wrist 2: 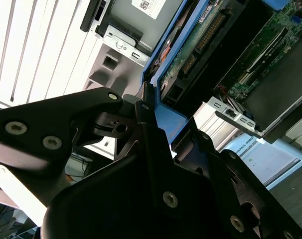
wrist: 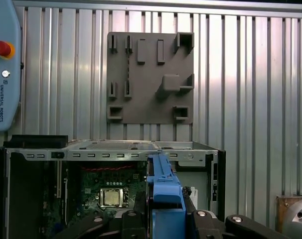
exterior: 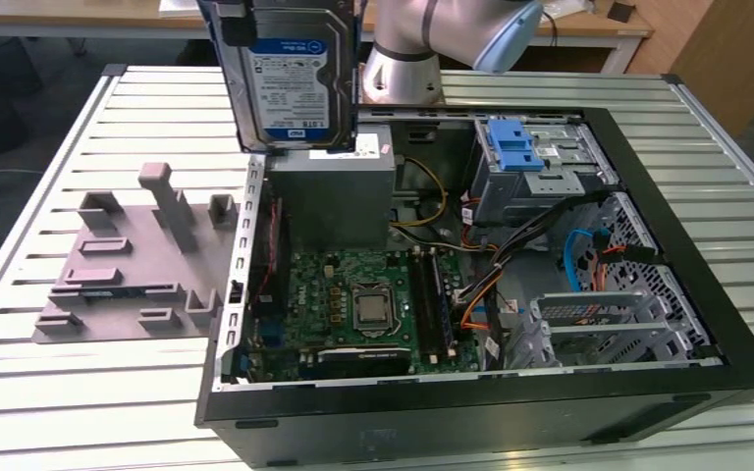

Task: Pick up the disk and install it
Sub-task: 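Pick up the disk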

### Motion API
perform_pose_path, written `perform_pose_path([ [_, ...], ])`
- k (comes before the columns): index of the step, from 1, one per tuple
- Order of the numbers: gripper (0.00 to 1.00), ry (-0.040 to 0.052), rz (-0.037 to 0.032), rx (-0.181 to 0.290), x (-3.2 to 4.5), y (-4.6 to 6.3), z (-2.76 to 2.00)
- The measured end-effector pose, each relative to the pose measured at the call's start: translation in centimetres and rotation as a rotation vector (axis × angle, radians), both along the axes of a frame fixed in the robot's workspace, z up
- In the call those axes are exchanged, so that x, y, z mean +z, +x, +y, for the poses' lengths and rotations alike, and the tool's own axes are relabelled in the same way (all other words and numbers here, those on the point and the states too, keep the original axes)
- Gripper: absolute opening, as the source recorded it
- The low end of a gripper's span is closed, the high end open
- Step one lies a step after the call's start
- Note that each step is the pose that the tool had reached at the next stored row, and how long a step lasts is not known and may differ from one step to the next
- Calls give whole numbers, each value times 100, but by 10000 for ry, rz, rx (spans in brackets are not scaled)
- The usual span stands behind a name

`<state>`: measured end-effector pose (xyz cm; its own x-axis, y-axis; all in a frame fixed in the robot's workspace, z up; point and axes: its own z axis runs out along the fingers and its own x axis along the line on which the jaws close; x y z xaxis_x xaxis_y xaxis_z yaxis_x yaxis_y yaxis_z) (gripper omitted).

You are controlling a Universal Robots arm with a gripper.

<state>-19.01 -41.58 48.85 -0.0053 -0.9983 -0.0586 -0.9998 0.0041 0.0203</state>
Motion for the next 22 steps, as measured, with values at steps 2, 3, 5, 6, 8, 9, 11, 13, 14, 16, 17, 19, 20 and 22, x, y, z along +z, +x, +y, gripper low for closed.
perform_pose_path([
  [2, 36, 0, 0, 1, -1, 27, -1],
  [3, 36, 0, 0, 1, -2, 39, -1],
  [5, 36, 0, 0, 0, -3, 60, -2],
  [6, 36, 0, 0, 0, -4, 71, -2],
  [8, 36, 0, -1, 0, -5, 88, -2],
  [9, 36, 1, -1, 0, -6, 97, -2],
  [11, 36, 0, -1, 0, -6, 113, -2],
  [13, 36, 1, -1, 0, -7, 130, -2],
  [14, 36, 0, 0, 0, -8, 138, -2],
  [16, 36, 1, -1, 0, -9, 155, -2],
  [17, 36, 0, 0, 0, -9, 164, -2],
  [19, 36, 1, -1, 0, -11, 181, -2],
  [20, 36, 0, -1, 1, -11, 191, -2],
  [22, 36, 0, -1, 1, -12, 207, -2],
])
